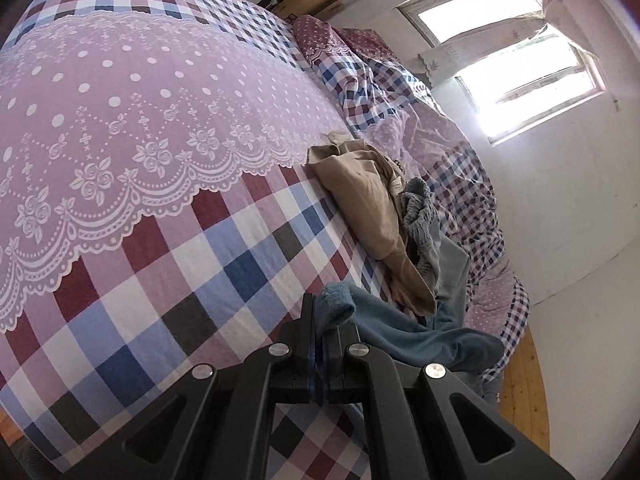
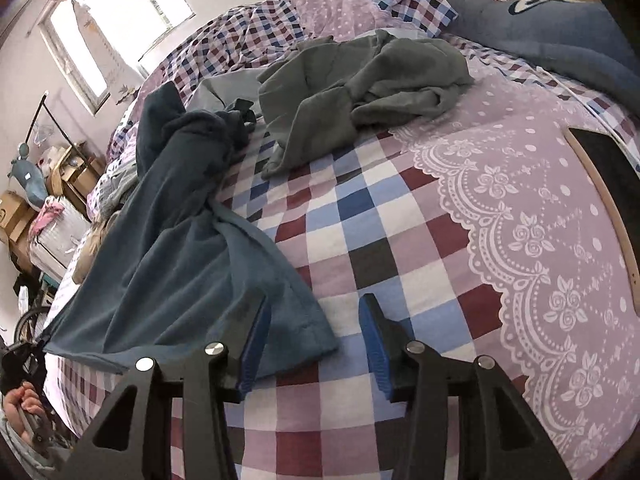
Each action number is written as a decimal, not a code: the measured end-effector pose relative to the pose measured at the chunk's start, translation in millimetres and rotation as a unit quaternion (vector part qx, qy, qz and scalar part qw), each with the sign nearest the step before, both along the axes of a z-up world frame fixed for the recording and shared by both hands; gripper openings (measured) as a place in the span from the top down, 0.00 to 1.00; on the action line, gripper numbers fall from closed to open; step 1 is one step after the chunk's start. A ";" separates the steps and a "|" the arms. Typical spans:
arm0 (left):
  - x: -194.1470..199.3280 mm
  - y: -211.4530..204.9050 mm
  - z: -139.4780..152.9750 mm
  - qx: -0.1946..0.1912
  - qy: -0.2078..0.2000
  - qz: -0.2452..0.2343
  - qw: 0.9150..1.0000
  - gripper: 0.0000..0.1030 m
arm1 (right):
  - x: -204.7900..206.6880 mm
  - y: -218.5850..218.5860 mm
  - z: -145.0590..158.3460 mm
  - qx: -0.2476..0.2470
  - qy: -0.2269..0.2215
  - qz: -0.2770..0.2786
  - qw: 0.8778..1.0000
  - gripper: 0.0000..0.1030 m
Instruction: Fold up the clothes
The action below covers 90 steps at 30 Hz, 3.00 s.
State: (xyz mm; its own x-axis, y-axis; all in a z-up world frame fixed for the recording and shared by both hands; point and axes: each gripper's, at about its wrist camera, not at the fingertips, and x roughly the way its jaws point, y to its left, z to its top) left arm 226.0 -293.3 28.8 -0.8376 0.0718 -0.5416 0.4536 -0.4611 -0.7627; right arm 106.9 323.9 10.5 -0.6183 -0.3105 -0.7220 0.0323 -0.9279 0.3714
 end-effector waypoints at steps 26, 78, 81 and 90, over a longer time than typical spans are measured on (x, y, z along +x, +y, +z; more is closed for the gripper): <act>0.4 -3.4 -6.2 0.005 -0.018 0.013 1.000 1.00 | -11.8 -0.3 -10.3 -0.092 -0.031 0.063 0.993 0.52; 76.5 112.0 42.4 -0.076 -0.020 -0.165 0.983 1.00 | 144.8 93.8 68.8 0.150 0.049 -0.115 0.981 0.99; 76.5 115.8 39.1 -0.085 -0.038 -0.171 0.981 1.00 | 143.2 99.4 63.2 0.142 0.036 -0.120 0.982 0.98; 74.2 117.1 25.2 -0.092 -0.095 -0.181 0.975 0.98 | 134.6 100.7 47.1 0.142 -0.004 -0.117 0.983 0.97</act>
State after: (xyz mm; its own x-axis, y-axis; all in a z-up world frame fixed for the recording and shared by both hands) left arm 300.2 -176.2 54.0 -0.6596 0.2302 -0.7155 0.3609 -0.7380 -0.5701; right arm 241.4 424.6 57.6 -0.6430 0.0531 -0.7640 -0.1954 -0.9760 0.0966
